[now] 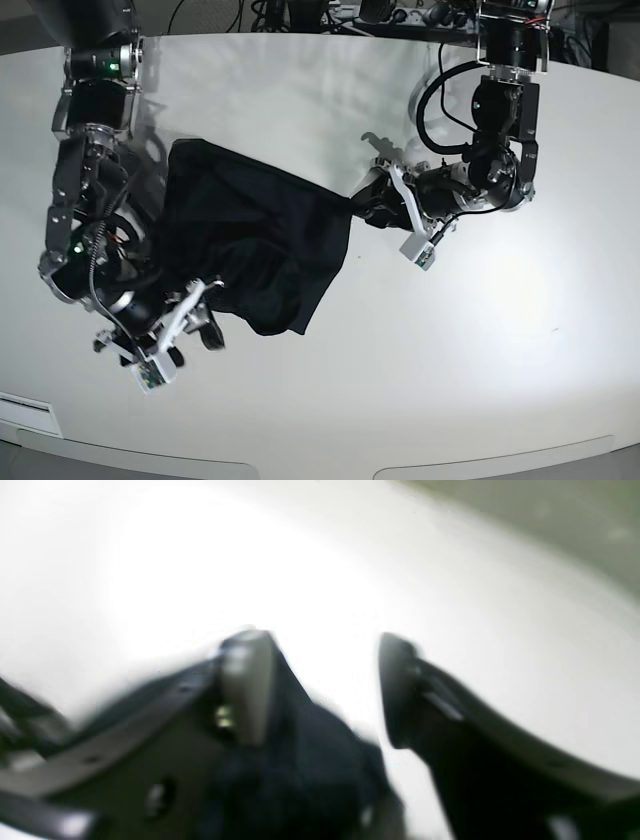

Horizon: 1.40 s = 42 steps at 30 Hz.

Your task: Fold the T-shirt properly

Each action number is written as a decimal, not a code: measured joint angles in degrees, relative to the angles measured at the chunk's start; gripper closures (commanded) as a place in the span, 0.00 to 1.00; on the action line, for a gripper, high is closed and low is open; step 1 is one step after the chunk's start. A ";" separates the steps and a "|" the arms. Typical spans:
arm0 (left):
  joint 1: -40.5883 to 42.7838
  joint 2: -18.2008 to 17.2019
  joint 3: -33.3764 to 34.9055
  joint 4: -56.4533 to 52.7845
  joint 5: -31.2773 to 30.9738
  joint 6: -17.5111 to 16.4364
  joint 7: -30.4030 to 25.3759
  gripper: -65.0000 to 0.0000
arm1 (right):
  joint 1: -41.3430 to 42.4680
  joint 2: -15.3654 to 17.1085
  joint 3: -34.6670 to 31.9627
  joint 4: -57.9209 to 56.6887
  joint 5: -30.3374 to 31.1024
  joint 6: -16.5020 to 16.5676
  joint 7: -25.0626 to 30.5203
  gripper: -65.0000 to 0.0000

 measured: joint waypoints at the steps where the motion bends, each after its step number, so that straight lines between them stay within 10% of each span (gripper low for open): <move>1: 0.00 -0.20 0.00 0.00 -0.07 0.00 0.07 0.66 | -1.68 1.22 1.57 -0.79 -0.15 -0.90 -0.28 0.37; 10: 0.00 -0.63 0.00 0.00 -0.35 0.02 0.04 0.66 | -11.21 4.35 10.38 -2.49 10.54 2.60 -4.94 0.37; 21: -0.02 -0.63 0.00 0.00 -0.33 0.04 -0.09 0.66 | -14.45 3.21 9.90 -2.99 7.52 6.23 1.05 0.54; 31: 0.00 -0.63 0.00 0.00 -0.33 0.04 -0.11 0.66 | -12.55 3.21 9.90 -2.82 23.08 10.29 -9.20 0.54; 36: 0.00 -0.66 0.00 0.00 -0.37 0.04 -0.11 0.66 | -12.46 3.23 9.90 -2.82 22.91 10.82 -9.20 0.97; 42: 0.02 -0.76 0.00 -0.02 -2.23 0.22 0.17 0.66 | -12.28 3.23 9.90 -2.10 30.93 10.80 -9.97 1.00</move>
